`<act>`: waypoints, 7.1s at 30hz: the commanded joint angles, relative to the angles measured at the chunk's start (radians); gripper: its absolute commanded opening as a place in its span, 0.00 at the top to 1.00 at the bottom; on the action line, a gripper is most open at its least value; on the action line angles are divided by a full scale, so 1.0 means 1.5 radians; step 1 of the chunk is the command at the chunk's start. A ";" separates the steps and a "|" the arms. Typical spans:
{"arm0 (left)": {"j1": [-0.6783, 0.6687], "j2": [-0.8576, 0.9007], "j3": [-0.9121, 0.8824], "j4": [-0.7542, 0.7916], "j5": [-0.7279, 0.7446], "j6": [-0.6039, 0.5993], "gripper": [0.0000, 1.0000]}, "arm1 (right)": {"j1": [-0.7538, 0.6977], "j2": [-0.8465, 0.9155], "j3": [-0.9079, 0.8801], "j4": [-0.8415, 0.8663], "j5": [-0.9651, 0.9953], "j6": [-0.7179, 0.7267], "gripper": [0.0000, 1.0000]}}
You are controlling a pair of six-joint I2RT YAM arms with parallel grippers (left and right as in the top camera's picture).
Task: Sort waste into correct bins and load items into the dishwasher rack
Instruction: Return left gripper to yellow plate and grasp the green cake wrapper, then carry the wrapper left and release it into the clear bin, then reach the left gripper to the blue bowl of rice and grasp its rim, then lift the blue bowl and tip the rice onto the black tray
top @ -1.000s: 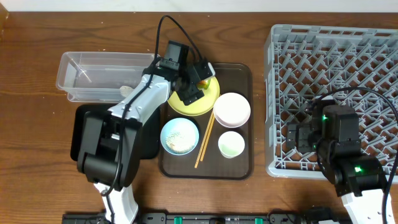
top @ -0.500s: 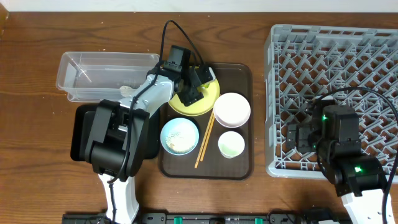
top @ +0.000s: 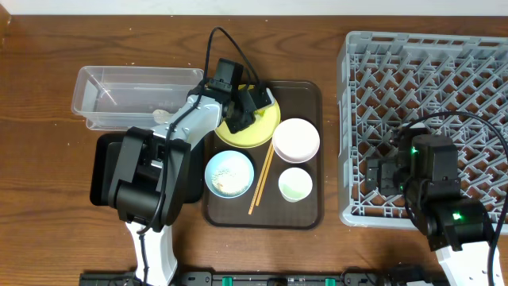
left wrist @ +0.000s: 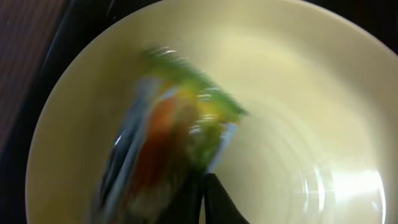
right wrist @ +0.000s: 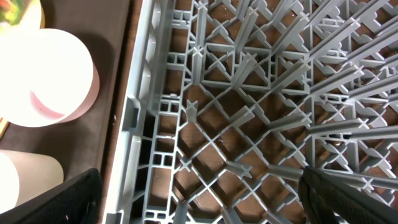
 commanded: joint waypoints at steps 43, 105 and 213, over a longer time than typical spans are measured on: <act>0.005 0.023 0.006 -0.042 -0.084 -0.106 0.61 | -0.007 -0.003 0.015 -0.003 0.004 0.008 0.01; 0.280 -0.277 0.006 -0.098 -0.113 -0.908 0.12 | -0.007 -0.003 0.015 -0.002 0.004 0.009 0.01; 0.146 -0.393 -0.091 -0.397 0.197 -0.578 0.94 | -0.007 -0.003 0.015 0.025 -0.019 0.026 0.01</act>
